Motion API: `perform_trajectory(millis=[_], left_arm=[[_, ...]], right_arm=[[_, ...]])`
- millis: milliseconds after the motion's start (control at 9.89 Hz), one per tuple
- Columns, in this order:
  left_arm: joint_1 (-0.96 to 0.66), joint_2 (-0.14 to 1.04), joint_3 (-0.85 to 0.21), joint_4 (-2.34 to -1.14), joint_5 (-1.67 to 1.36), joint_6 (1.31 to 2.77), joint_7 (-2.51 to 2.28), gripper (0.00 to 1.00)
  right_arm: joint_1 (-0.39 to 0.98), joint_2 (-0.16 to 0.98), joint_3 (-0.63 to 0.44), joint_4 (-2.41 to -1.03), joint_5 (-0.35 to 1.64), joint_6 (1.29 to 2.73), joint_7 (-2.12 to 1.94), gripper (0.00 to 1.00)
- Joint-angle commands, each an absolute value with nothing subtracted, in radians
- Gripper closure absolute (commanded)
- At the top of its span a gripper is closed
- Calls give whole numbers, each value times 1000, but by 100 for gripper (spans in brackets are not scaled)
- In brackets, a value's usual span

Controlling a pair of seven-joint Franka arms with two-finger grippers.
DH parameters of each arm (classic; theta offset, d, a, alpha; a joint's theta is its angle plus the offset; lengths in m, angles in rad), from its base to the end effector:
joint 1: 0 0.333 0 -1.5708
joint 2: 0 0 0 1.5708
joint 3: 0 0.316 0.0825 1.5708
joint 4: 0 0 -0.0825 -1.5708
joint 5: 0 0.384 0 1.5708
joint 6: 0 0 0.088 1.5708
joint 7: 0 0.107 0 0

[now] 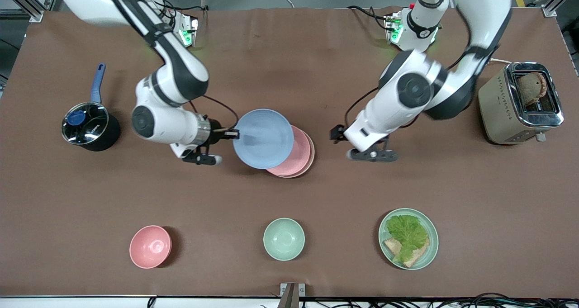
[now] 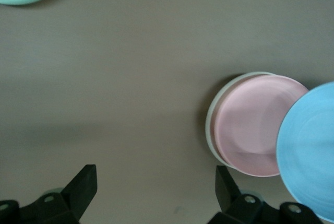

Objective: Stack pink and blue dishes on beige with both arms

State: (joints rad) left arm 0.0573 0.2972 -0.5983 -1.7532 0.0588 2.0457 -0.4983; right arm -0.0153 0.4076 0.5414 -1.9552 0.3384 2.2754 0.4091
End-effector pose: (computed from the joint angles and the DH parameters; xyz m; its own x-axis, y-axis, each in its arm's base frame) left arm 0.5594 -0.2982 0.4292 0.9989 -0.0447 -0.0116 -0.0429 -0.9917 0.1212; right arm 0.5325 0.3014 0.2967 0.9594 -0.0886 -0.2676 -0.1839 -0.9163 -0.3559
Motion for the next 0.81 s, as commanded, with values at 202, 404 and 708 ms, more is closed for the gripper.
perform_trajectory(millis=[202,404,708], left_arm=[[20,99,-309,-1735,-86,1840,-122,0],[-2,68,-185,-1614,-77,1694,-17,0],[31,66,-132,-1481,-72,1640,-3,0]], right_arm=[[21,431,563,-2029,336,2425,420,96],[49,488,563,-2031,336,2511,420,96],[60,511,561,-2031,330,2531,420,94]])
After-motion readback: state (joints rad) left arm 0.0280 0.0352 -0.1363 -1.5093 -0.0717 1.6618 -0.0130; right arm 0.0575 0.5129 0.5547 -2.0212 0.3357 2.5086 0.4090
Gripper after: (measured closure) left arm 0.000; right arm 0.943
